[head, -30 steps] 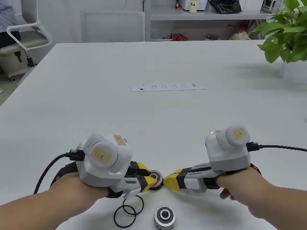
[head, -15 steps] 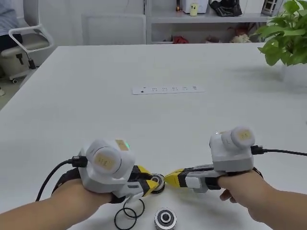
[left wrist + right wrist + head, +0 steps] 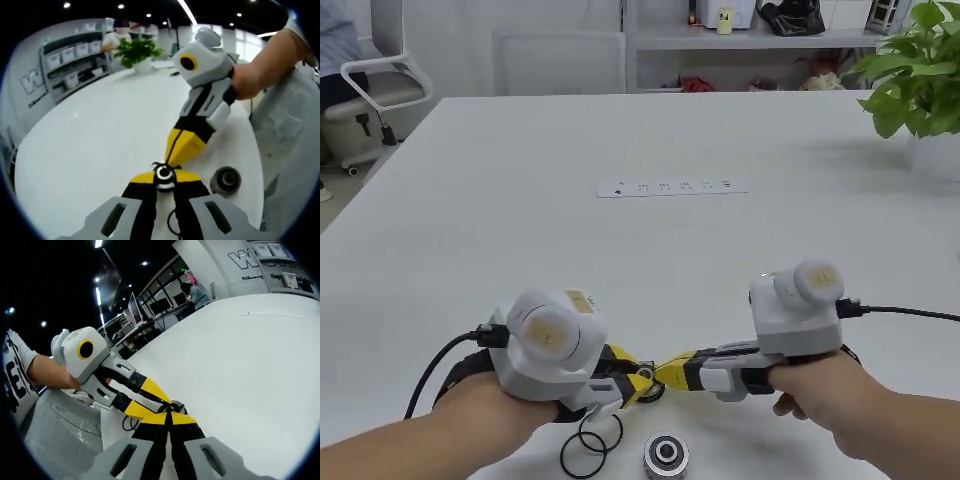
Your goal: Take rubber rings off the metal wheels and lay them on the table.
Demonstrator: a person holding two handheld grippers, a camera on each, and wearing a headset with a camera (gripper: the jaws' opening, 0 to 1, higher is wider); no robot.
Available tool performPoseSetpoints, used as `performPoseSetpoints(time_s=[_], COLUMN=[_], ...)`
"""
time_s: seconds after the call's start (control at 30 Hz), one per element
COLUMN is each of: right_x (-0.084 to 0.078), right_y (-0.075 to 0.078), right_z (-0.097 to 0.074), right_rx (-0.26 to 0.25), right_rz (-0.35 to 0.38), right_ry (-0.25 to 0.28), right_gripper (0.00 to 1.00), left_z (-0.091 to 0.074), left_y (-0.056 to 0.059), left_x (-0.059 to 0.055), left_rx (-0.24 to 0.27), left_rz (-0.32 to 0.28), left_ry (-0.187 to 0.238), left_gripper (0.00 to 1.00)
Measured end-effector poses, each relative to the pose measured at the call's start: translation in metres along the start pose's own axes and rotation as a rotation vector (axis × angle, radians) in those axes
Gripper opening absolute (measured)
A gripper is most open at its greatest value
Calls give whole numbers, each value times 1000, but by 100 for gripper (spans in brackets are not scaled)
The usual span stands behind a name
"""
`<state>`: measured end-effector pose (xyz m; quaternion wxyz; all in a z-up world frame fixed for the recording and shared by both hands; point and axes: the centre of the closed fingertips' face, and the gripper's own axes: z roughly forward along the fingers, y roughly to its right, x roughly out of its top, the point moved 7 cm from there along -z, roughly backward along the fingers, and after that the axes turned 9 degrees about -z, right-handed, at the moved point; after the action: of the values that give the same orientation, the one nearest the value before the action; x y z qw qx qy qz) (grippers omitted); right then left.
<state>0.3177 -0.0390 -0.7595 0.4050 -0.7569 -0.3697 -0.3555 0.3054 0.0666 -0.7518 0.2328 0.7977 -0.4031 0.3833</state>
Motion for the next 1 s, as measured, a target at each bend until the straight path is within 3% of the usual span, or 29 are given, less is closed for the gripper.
performPoseSetpoints(time_s=[0.03,0.07,0.13,0.43,0.63,0.77,1.0], right_x=[3,8,10,2,3,5,10], right_y=[-6,-11,-9,-1,-3,-3,-3], right_z=[2,4,5,0,0,-2,-9], right_rx=[50,59,29,1,1,-1,-3], right_rz=[10,30,-40,-29,-43,-40,-35], right_ry=[26,60,24,1,-11,-4,11], right_gripper=[0,0,0,0,0,0,0], left_z=[0,0,0,0,0,-2,-12], left_y=[0,1,1,0,0,1,4], left_x=[0,0,0,0,1,4,7], left_rx=[0,2,3,-7,-19,-28,-58], left_rz=[-2,1,0,-8,18,49,42], left_ry=[1,2,4,13,-5,-13,3], left_gripper=[12,12,12,13,14,16,21])
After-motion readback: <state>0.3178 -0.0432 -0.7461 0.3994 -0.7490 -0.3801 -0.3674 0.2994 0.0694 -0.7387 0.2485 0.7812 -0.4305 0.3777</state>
